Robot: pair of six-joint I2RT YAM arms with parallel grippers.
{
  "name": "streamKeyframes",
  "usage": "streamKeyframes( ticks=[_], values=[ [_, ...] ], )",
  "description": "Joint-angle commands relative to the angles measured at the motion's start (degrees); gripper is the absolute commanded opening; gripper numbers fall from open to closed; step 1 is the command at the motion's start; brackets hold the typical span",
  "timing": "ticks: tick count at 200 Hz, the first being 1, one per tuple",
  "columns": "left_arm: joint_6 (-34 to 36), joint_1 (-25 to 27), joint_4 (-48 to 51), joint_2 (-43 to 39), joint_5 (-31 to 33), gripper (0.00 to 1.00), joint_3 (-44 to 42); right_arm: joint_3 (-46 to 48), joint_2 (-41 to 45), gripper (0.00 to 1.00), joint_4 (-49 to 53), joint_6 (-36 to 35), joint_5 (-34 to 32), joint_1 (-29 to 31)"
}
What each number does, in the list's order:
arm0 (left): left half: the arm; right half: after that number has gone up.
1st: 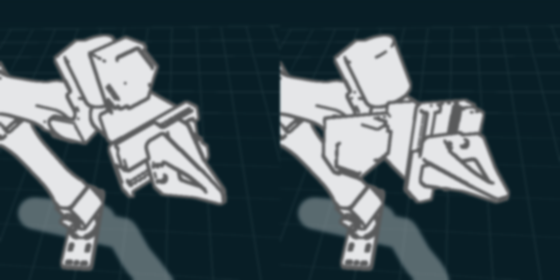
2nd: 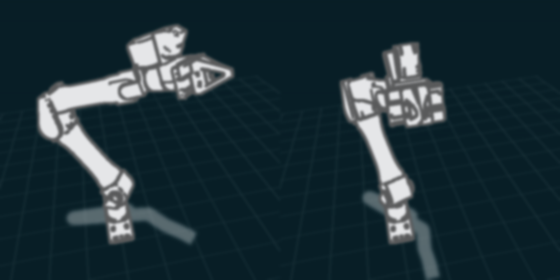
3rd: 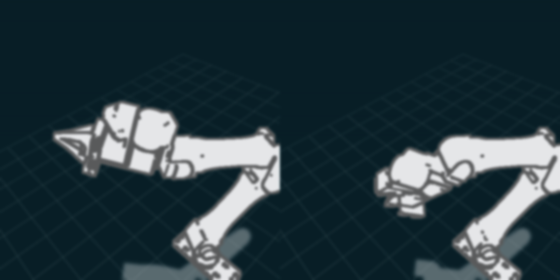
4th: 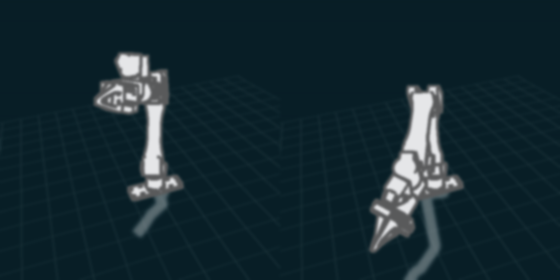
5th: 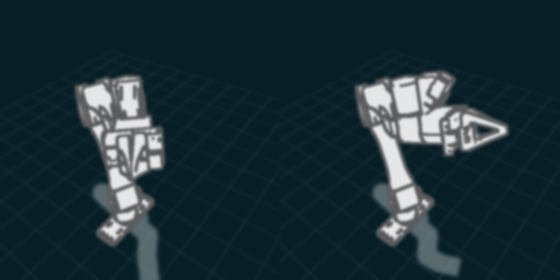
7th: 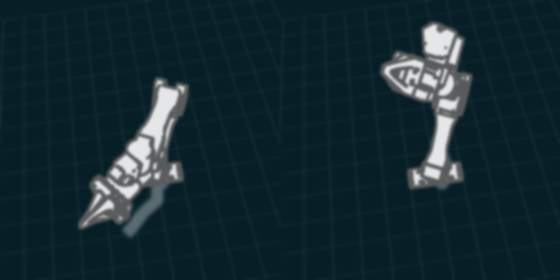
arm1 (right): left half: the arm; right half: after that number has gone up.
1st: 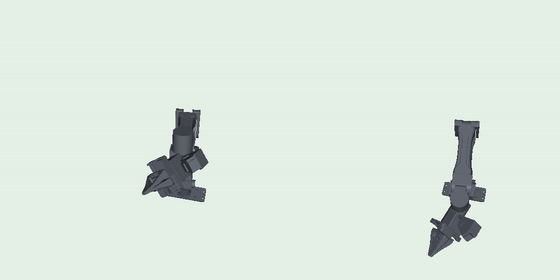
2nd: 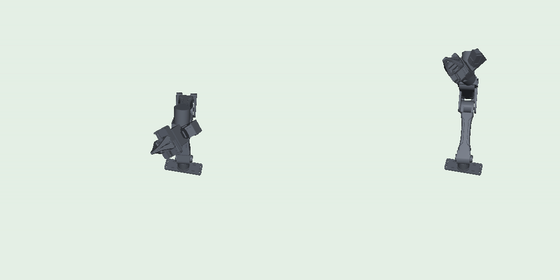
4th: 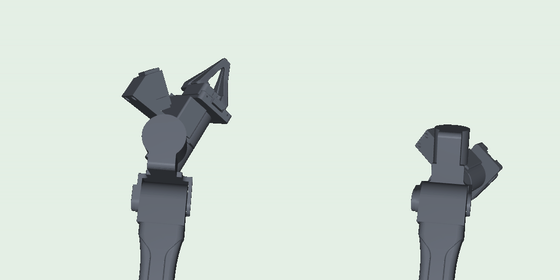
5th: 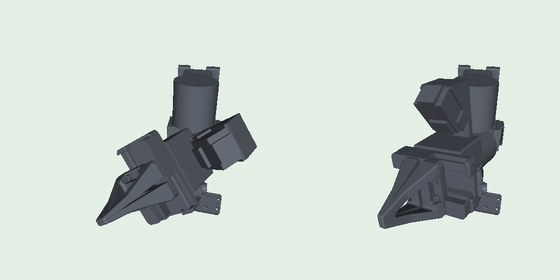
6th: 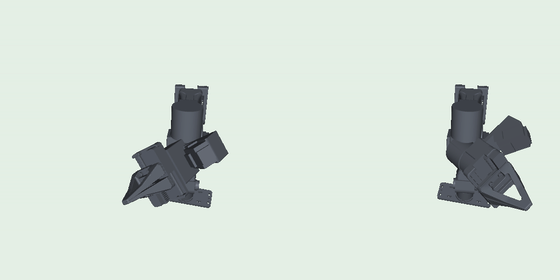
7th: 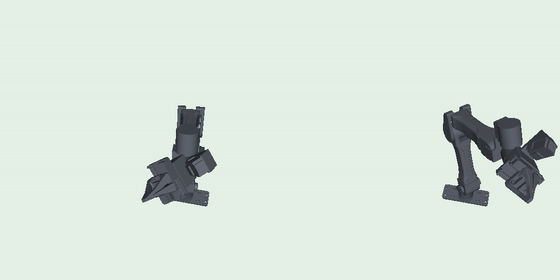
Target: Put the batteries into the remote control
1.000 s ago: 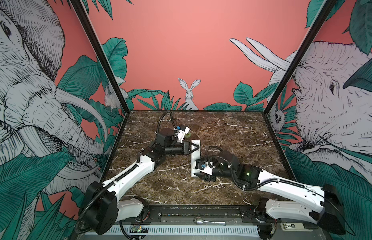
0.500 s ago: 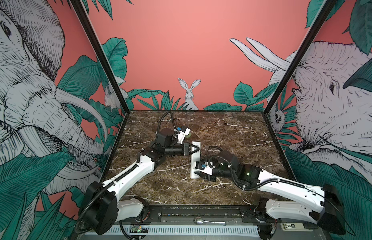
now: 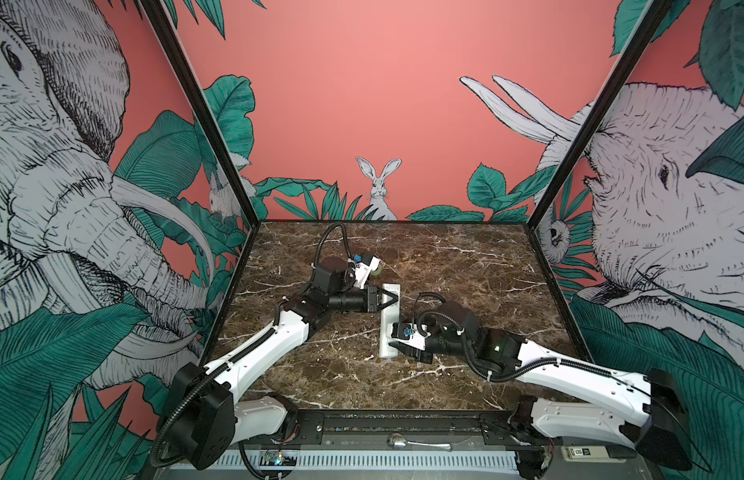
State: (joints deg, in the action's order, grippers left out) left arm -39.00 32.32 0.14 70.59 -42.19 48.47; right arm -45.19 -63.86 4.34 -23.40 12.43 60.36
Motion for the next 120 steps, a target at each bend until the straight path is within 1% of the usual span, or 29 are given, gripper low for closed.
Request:
streamKeyframes(
  ticks=[1,59,120],
  values=[
    [0.29,-1.24,-4.01,-1.02,1.68,0.0,0.76,-0.43,0.66,0.45,3.41,-0.38,3.24,1.44],
    [0.19,-1.19,-4.16,-1.2,1.11,0.0,0.66,0.01,0.74,0.48,2.05,-0.04,1.48,1.44],
    [-0.05,-1.21,-4.52,-0.8,-0.23,0.0,0.58,0.72,1.67,0.65,-0.71,0.37,-1.32,1.45]
  ],
)
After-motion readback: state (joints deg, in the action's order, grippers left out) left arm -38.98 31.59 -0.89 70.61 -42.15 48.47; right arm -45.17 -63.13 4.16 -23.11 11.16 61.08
